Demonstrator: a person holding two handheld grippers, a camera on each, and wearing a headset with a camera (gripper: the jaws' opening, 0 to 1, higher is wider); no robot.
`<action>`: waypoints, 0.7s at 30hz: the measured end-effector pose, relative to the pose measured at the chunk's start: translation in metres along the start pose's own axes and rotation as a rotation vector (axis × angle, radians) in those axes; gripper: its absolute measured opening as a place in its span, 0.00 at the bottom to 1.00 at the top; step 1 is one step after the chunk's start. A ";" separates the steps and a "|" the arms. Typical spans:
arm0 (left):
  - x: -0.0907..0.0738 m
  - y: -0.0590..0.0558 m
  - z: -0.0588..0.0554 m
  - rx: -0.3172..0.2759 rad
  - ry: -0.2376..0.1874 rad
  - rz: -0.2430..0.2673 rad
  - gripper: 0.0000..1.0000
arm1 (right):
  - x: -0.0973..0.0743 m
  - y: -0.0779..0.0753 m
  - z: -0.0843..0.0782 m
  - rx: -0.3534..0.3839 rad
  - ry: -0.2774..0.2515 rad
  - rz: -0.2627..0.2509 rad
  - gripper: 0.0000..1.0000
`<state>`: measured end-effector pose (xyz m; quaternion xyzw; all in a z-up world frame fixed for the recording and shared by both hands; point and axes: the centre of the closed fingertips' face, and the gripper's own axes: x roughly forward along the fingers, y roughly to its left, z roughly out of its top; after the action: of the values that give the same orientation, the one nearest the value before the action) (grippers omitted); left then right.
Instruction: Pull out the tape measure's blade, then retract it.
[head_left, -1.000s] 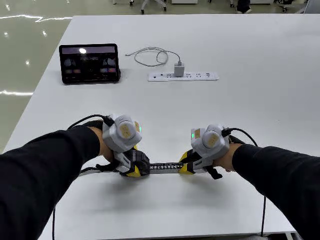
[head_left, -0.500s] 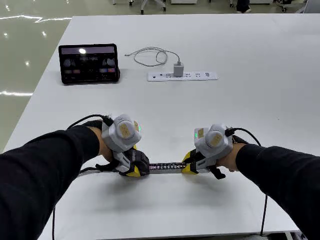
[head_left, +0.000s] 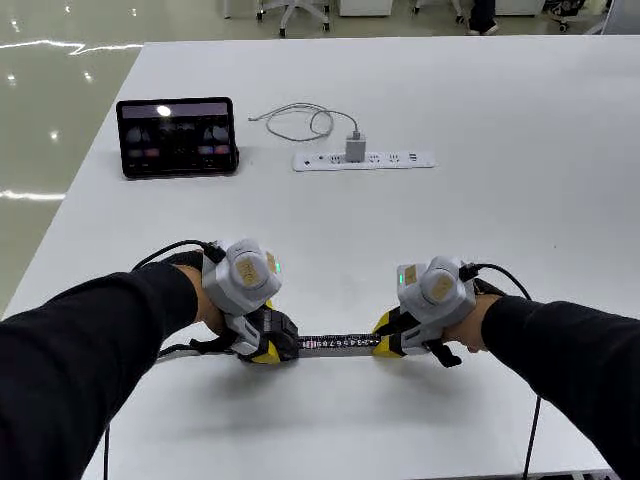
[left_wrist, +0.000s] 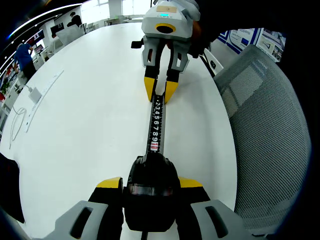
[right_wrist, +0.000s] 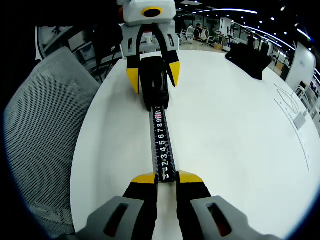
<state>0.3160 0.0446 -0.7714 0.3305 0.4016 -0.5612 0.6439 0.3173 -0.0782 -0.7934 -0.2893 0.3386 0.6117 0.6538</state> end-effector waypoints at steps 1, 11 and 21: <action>0.000 0.000 0.000 0.001 0.001 0.000 0.36 | 0.000 0.000 -0.001 -0.001 0.002 0.000 0.08; 0.000 0.000 0.000 0.001 0.000 0.003 0.36 | -0.004 -0.003 -0.008 0.007 0.006 -0.009 0.08; 0.000 0.000 -0.001 -0.003 -0.004 0.005 0.36 | -0.010 -0.003 -0.015 0.014 0.015 -0.016 0.08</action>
<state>0.3156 0.0453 -0.7713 0.3294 0.4005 -0.5597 0.6464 0.3189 -0.0966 -0.7944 -0.2919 0.3454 0.6020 0.6581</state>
